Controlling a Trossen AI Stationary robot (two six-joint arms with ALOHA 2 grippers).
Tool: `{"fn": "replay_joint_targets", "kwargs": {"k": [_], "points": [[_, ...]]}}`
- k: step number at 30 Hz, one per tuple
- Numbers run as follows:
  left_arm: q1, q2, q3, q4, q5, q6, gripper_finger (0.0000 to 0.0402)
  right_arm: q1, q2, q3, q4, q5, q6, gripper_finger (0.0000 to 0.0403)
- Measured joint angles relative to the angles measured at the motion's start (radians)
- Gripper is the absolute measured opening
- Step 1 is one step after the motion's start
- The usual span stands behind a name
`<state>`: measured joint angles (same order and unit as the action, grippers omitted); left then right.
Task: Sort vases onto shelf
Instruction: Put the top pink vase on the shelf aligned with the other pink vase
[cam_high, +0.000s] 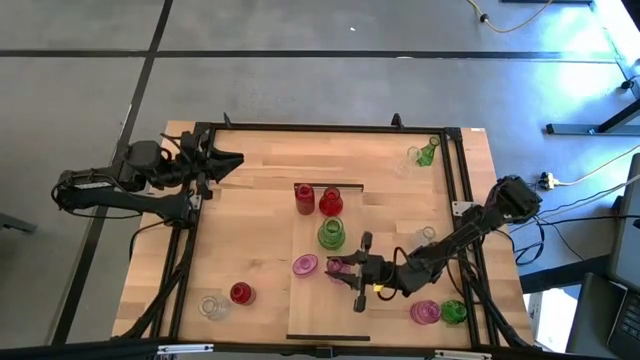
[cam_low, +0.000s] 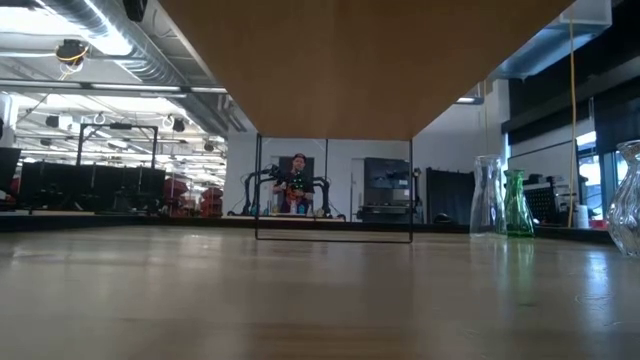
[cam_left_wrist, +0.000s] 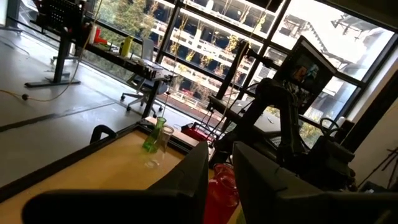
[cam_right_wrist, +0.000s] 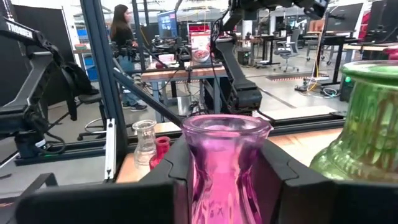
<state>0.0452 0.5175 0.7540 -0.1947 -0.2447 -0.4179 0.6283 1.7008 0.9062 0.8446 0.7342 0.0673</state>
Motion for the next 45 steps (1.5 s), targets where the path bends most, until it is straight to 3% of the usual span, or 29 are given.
{"fn": "replay_joint_targets", "kwargs": {"k": [8,17,45], "points": [[0.000,0.000,0.000,0.001,0.000,-0.004,0.0068,0.000,0.043,0.002,0.028,0.036,0.038,0.0084],[0.000,0.000,0.000,0.000,0.000,-0.026,0.0068,0.000,0.050,0.001,0.042,0.059,0.037,0.0151],[0.000,0.000,0.000,0.000,0.001,-0.019,0.0068,0.000,0.052,-0.001,0.101,0.025,-0.002,0.0140]]}}
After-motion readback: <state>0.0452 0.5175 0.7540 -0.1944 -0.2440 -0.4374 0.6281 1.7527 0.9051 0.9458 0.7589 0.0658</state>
